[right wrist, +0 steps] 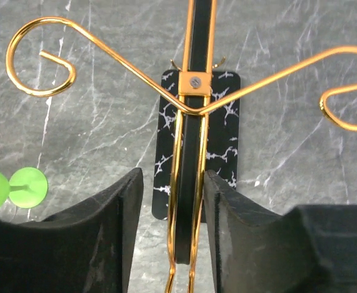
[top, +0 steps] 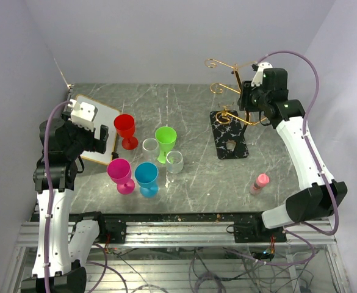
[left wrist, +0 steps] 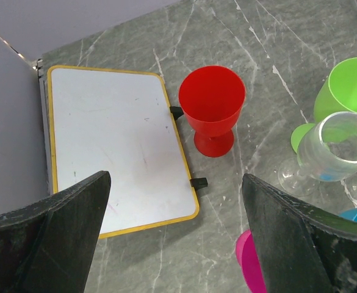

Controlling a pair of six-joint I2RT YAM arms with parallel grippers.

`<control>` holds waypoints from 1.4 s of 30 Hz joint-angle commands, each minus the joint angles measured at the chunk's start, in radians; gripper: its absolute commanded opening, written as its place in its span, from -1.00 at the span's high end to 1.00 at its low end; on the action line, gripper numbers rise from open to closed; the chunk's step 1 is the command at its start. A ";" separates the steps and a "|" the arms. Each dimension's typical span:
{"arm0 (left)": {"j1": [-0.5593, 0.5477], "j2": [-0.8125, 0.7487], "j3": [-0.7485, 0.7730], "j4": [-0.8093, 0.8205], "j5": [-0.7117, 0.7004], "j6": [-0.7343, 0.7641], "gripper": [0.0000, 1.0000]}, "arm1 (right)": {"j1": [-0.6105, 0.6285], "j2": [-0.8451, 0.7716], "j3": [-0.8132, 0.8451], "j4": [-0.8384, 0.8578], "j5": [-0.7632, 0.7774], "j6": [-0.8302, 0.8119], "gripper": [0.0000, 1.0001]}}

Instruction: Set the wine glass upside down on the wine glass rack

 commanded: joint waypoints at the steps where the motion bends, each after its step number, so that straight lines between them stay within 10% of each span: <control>1: 0.015 -0.004 -0.002 0.010 0.020 0.020 -0.98 | 0.016 -0.049 0.007 0.090 -0.012 -0.023 0.04; 9: 0.015 -0.005 -0.021 0.001 0.045 0.021 -0.98 | 0.015 -0.115 0.024 0.085 -0.002 -0.083 -0.77; 29: 0.015 0.036 -0.021 -0.123 0.092 0.091 -1.00 | -0.109 -0.224 0.086 -0.148 -0.446 -0.548 -0.84; 42: 0.015 0.226 0.166 -0.143 -0.027 -0.053 -0.99 | -0.112 -0.363 -0.020 -0.153 -0.272 -0.593 -0.89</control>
